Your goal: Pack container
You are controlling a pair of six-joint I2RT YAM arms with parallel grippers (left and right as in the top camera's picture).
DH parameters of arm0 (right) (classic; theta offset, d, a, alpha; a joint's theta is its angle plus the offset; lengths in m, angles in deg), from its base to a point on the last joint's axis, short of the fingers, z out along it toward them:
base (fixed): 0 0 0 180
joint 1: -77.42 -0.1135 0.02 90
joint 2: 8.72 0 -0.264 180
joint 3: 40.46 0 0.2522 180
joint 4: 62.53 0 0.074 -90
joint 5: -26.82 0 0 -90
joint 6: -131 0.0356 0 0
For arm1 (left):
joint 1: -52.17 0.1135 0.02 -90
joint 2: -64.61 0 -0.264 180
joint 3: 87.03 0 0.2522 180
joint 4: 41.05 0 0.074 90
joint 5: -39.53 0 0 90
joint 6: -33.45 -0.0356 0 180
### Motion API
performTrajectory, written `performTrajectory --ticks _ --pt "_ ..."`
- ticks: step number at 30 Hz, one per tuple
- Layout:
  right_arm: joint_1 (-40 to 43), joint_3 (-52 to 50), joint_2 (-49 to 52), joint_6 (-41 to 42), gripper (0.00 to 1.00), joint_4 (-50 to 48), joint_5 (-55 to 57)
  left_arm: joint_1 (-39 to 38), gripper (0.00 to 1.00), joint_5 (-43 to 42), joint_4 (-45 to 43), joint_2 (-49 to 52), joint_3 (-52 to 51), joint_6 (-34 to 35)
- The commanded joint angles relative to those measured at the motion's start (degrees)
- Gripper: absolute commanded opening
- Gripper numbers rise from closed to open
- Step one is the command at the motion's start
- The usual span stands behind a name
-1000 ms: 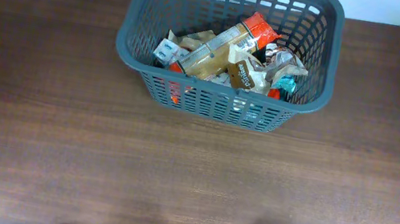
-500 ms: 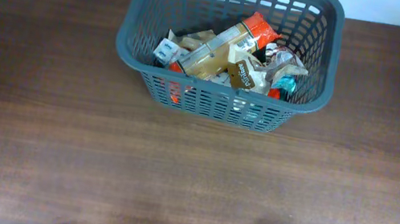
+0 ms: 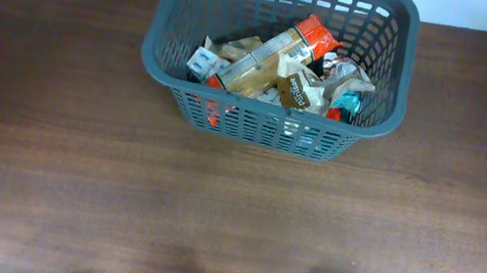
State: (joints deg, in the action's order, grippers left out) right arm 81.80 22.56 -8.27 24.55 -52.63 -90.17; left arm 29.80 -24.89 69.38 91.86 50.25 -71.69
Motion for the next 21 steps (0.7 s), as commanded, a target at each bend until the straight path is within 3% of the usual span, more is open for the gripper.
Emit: performTrajectory --ticks 1,8,21 --pt "-0.2 -7.6 -0.2 0.8 0.99 -6.6 -2.7 -0.1 0.99 0.4 0.0 -0.6 -0.1 1.0" --pt "-0.2 -24.5 -0.2 0.8 0.99 -18.6 3.4 -0.1 0.99 0.4 0.0 -0.6 -0.1 1.0" --pt "-0.2 -43.5 -0.2 3.7 0.99 -31.0 18.1 -0.1 0.99 0.4 0.0 -0.6 -0.1 1.0"
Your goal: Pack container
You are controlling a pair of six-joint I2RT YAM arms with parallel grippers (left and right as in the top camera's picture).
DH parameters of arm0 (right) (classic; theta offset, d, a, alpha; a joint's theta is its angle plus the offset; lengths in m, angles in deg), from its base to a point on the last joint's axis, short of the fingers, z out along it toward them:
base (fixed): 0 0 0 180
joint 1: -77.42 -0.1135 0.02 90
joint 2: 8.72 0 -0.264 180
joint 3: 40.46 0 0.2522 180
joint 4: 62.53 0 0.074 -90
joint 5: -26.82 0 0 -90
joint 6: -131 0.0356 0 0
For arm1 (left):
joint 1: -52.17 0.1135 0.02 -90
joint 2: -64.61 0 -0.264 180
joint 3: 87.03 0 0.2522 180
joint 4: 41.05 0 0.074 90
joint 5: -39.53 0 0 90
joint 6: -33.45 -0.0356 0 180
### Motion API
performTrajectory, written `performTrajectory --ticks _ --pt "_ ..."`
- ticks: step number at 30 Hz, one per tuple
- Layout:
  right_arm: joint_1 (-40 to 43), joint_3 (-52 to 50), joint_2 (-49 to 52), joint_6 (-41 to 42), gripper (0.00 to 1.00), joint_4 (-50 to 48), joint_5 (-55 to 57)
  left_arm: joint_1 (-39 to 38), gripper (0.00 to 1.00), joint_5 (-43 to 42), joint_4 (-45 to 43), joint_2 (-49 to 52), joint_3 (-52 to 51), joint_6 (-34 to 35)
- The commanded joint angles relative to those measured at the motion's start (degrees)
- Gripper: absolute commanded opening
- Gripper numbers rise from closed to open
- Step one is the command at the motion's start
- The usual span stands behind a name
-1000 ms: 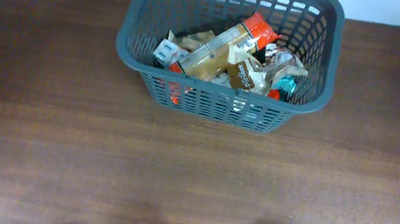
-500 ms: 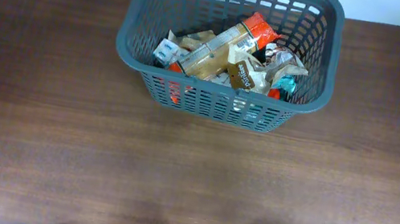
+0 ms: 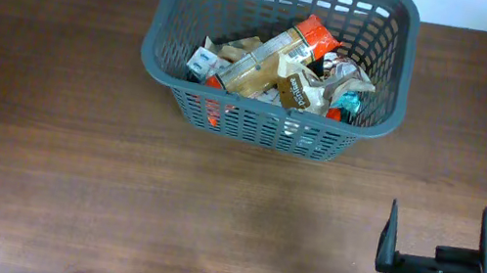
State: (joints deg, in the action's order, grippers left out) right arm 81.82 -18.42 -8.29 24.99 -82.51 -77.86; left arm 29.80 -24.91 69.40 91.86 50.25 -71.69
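A grey slotted basket stands at the far middle of the brown table. It holds several snack packets, among them a long tan packet with an orange end and a brown sachet. My right gripper is open over the table's near right, well short of the basket, with nothing between its fingers. My left gripper is out of view; only a dark sliver shows at the bottom edge.
A pale wall strip runs behind the basket along the table's far edge. A black cable trails beside the right arm at the bottom.
The right gripper, earlier only a dark bit at the bottom edge, now reaches into view over the near right of the table, jaws open. The basket and its packets have not moved.
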Motion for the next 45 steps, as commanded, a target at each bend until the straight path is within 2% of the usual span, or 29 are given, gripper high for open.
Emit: performTrajectory --ticks 1,5,10,17,20,32,45 --pt "-0.3 -3.2 -0.1 5.0 0.99 -1.3 7.4 -0.1 0.99 0.4 0.0 -0.6 -0.1 1.0" --pt "-0.3 -5.0 -0.1 9.6 0.99 -1.2 11.1 -0.1 0.99 0.4 0.0 -0.6 -0.1 1.0" --pt "-0.3 -8.0 -0.1 10.9 0.99 -0.5 10.9 -0.1 0.99 0.4 0.0 -0.6 -0.1 1.0" --pt "-0.3 -8.0 -0.2 15.0 0.99 13.6 10.8 -0.1 0.99 0.4 0.0 -0.6 -0.1 1.0" --pt "-0.3 -8.0 -0.2 18.2 0.99 23.4 10.8 -0.1 0.99 0.4 0.0 -0.5 -0.1 1.0" --pt "-0.3 -8.0 -0.1 18.5 0.99 37.9 10.0 -0.1 0.99 0.4 0.0 -0.6 -0.1 1.0" --pt "-0.3 -8.0 -0.1 18.4 0.99 37.9 10.0 -0.1 0.99 0.4 0.0 -0.6 -0.1 1.0"
